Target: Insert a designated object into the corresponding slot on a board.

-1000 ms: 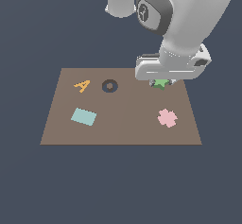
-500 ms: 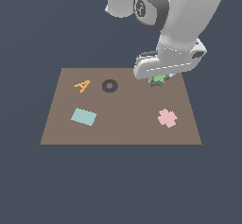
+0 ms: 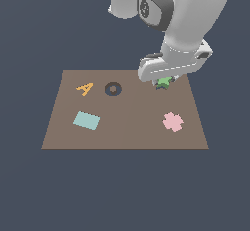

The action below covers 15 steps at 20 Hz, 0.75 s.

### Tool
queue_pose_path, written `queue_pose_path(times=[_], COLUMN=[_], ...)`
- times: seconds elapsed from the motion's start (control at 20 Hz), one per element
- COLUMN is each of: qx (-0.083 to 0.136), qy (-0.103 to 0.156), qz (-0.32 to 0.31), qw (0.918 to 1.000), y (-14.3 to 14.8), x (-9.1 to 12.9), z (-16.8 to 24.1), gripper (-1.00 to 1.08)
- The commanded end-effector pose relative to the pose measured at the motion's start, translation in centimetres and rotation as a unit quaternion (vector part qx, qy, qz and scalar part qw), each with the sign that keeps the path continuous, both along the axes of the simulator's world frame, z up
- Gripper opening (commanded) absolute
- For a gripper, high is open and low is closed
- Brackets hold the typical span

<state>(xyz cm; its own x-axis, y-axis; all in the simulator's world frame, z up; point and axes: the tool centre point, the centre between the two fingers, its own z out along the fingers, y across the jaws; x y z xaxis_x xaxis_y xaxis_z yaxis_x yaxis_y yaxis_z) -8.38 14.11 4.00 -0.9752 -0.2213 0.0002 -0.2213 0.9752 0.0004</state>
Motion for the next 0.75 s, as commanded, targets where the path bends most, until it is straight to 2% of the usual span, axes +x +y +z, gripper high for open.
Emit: queue_pose_path(times=[0.0,0.2,0.25,0.7], qx=[0.001,0.002,0.002,0.002], qy=[0.000,-0.001,-0.001,-0.001], qz=[0.000,0.000,0.000,0.000], qw=[1.0000,1.0000,1.0000,1.0000], y=[0.00,-0.01,-0.01,-0.01], x=[0.00,-0.01,-0.01,-0.01], z=[-0.31,-0.94,-0.94,-0.94], gripper=[-1.00,-1.00,1.00,1.00])
